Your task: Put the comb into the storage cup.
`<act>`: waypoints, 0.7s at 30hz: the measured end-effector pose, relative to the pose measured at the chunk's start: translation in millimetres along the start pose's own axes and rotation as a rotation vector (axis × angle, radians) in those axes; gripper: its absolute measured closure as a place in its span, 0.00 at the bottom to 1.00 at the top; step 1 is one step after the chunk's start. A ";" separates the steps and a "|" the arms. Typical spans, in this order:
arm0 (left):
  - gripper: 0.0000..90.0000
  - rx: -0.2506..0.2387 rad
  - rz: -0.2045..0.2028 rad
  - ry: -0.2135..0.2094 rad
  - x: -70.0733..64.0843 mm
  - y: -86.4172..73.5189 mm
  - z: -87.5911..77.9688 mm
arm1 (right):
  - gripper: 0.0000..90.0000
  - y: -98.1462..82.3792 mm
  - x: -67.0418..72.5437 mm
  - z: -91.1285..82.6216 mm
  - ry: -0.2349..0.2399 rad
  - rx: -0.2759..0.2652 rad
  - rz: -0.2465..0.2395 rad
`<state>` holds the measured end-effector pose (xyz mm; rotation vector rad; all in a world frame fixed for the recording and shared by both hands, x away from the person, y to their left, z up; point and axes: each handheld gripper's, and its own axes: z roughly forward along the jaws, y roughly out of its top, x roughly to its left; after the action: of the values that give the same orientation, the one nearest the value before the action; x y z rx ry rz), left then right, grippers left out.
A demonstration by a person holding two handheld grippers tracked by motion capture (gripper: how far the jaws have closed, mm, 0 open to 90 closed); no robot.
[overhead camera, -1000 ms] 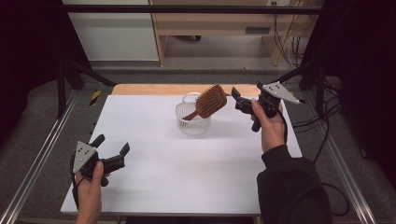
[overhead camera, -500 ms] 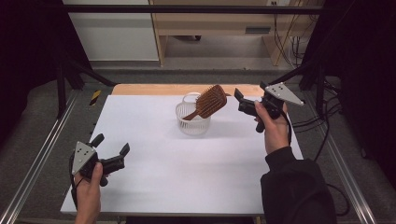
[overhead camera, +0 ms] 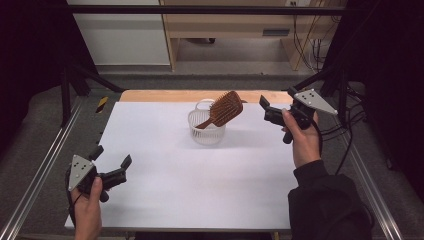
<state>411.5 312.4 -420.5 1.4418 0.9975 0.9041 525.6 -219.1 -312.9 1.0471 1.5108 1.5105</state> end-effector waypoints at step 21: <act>0.01 -0.024 0.000 -0.019 8.1 -4.0 -10.2 | 0.02 2.8 -12.8 -26.5 0.009 -0.002 -0.018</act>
<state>404.5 323.6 -423.5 1.4279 0.9691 0.8979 506.3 -241.3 -309.9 1.0241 1.5203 1.5064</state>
